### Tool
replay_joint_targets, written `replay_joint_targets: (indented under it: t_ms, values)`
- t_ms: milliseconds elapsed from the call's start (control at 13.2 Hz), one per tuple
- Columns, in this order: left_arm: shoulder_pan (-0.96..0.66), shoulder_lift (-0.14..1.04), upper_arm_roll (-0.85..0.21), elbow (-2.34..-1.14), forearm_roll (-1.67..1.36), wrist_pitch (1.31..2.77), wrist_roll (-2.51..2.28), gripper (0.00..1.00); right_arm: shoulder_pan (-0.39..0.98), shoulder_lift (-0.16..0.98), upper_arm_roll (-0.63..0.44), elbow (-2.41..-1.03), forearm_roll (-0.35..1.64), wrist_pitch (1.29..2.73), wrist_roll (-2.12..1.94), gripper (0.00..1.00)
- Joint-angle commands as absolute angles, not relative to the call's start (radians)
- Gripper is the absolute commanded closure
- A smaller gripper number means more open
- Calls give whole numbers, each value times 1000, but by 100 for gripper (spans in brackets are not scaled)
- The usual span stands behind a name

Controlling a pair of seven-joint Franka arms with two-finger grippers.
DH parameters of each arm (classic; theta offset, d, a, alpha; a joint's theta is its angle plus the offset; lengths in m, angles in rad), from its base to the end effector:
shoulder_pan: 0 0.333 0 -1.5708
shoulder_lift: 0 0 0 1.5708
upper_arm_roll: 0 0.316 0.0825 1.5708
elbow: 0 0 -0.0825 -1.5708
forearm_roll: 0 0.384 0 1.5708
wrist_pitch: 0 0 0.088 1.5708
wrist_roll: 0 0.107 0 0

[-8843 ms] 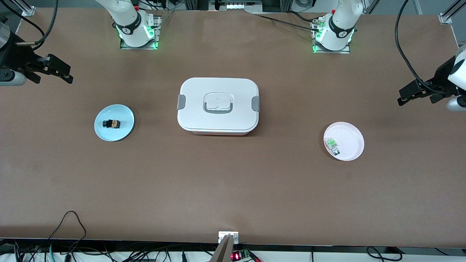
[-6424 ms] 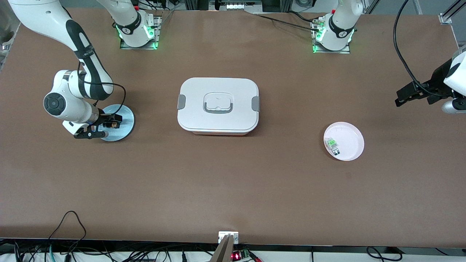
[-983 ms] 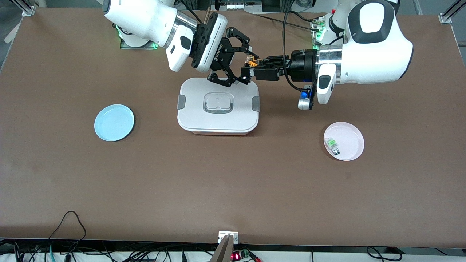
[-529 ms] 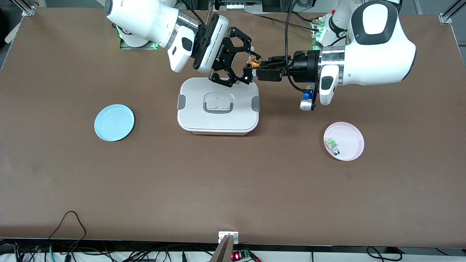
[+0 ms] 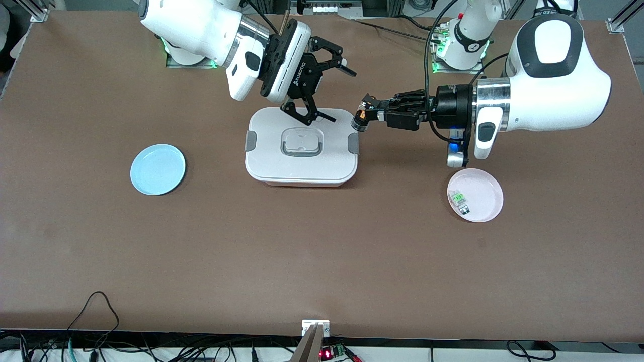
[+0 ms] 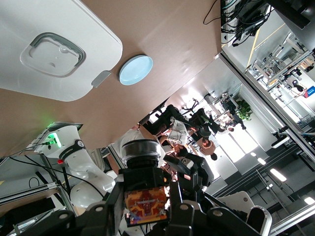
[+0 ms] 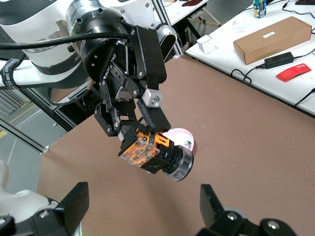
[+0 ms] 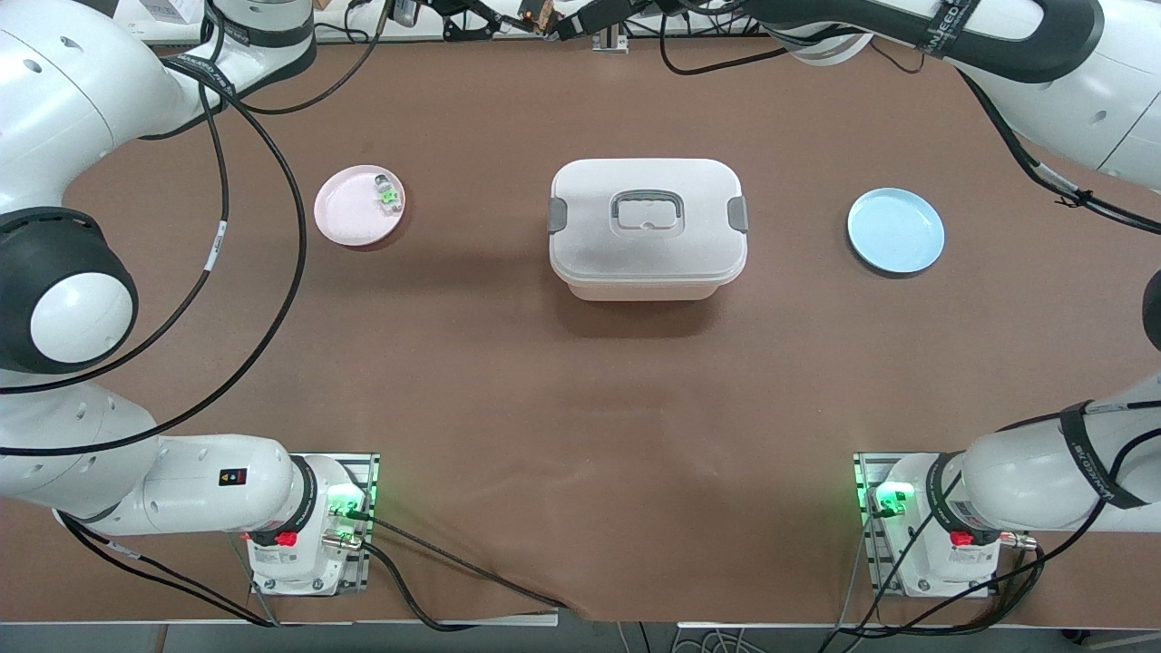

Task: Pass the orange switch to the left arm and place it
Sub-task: 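Open the right gripper and withdraw while the left gripper carries the switch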

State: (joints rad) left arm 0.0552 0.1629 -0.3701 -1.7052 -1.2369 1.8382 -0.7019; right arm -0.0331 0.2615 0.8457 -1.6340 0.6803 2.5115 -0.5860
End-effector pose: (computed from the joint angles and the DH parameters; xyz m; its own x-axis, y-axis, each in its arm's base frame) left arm 0.5733 -0.2499 0.5505 0.6360 0.1727 -0.7521 0.7610 -0.3024 0.5740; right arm 0.5048 0.4362 0.5865 0.5745 0.3934 0.7177 0.8087 -0.4079 -0.4238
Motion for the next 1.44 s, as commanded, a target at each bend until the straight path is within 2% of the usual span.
replay_joint_targets:
  t_ms: [0,151,302,680,907,1134,1360]
  values:
    - [71,135,-353,-1729,-1233,1798,-698,100,-43,245,844,-1635,680,2485,-566,0]
    - [78,138,-322,-1732,-1227,1735,-648,100,-46,245,806,-1637,681,2429,-549,0]
    - [80,138,-301,-1738,-1131,1712,-637,100,-44,244,723,-1640,673,2332,-535,0]
    - [80,138,-291,-1740,-683,1658,-419,100,-44,238,439,-1640,592,2059,-538,0]
    - [95,146,-281,-1787,-489,1663,-264,100,-43,235,303,-1635,445,1944,-535,0]
    - [100,159,-275,-1857,-242,1748,-106,100,-43,215,246,-1635,228,1846,-442,0]
    - [133,181,-261,-1959,-121,1932,1,100,-43,180,242,-1637,69,1757,-266,0]
